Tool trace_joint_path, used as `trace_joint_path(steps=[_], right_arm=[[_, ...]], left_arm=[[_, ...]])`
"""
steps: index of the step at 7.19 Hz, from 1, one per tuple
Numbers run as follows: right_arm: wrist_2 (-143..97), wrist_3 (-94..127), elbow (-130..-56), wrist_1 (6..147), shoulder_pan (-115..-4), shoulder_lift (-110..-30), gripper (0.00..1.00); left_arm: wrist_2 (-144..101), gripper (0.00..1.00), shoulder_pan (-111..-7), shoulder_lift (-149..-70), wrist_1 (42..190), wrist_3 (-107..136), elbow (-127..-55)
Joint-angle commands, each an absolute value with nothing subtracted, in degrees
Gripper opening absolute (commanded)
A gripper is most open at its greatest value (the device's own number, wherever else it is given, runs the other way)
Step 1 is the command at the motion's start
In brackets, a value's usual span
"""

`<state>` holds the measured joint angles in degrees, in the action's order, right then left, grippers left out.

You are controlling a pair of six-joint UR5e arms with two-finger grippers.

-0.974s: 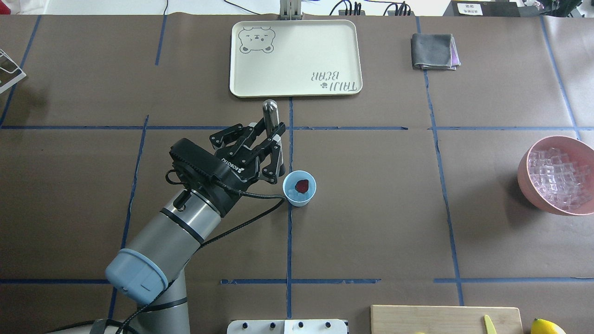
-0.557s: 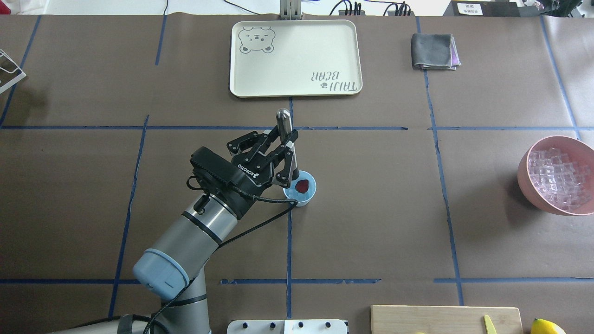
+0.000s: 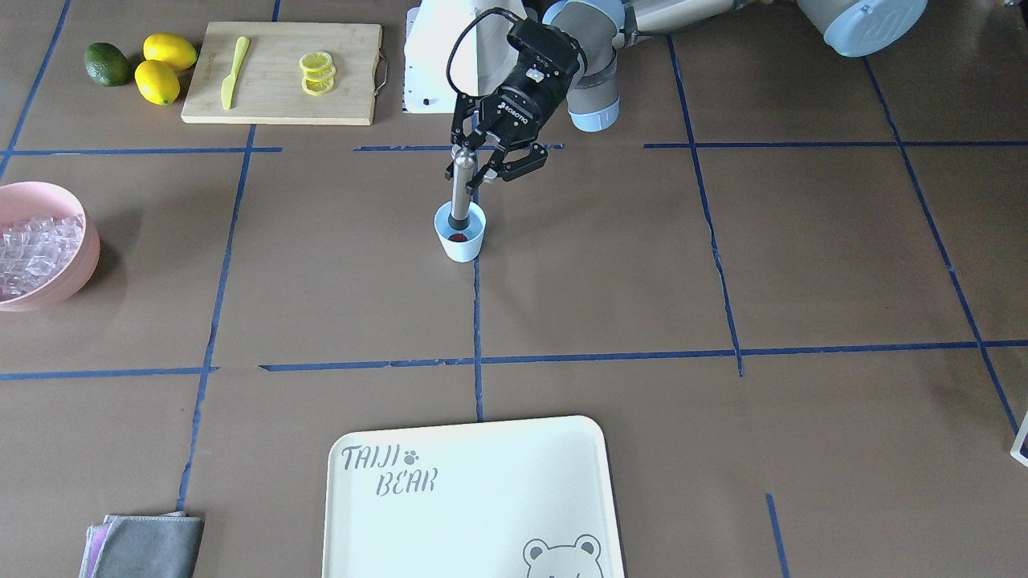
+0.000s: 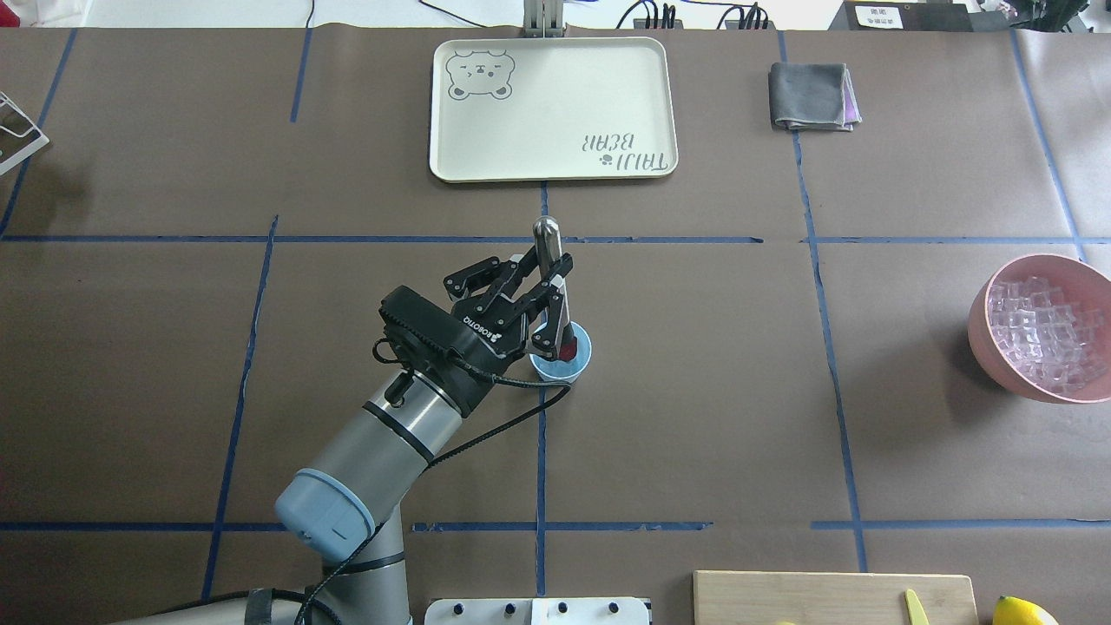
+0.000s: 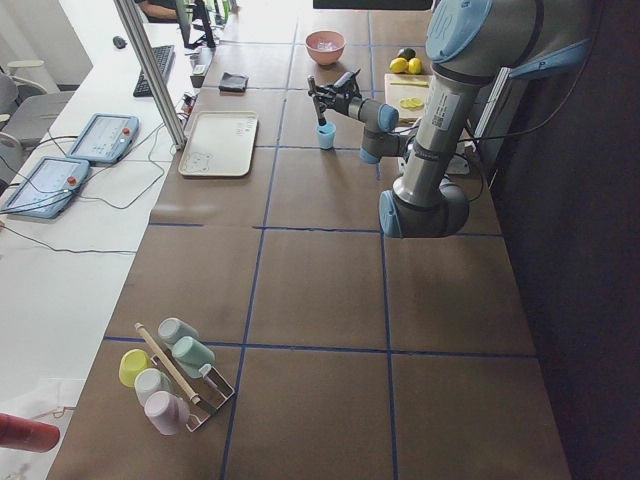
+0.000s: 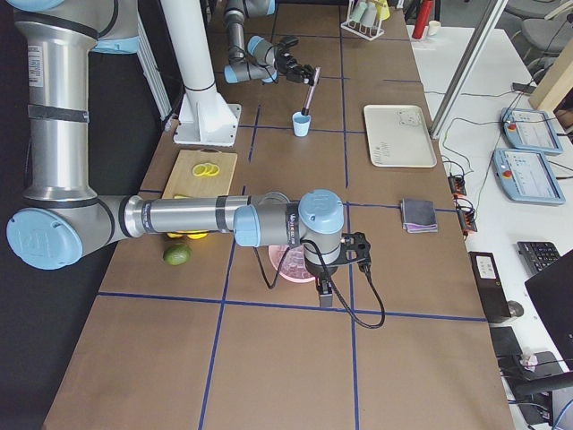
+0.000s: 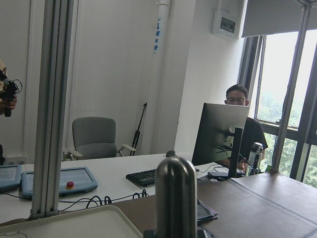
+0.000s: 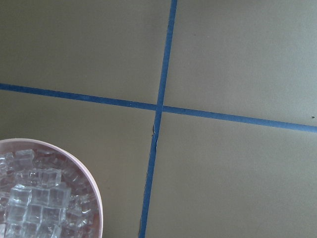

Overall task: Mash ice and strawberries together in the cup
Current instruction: 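Press and stir the rod inside the cup with the left gripper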

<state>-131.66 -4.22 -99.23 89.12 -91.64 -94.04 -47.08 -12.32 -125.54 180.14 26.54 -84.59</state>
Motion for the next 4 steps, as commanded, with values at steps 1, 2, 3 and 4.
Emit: trace_joint_path(steps=[1,2,3,4], right_arm=[[-131.49,-4.22,-99.14,89.12,-91.58,-94.04,0.99],[-131.05,-4.31,-99.14,89.12,-91.58,-94.04,0.99],[-131.04,-4.31,-99.14,89.12,-91.50,-93.96,0.99],[-130.87,-4.31,-99.05,89.12,-91.49,-93.96,0.99]], left_arm=[[-46.93,0.00,-11.78,-125.77,180.26,26.54,-83.07],[-46.93,0.00,-11.78,-125.77,180.26,26.54,-82.71],[-46.85,0.00,-11.60,-125.86,180.26,26.63,-81.83],[-46.85,0.00,-11.51,-125.95,180.79,26.63,-80.96]])
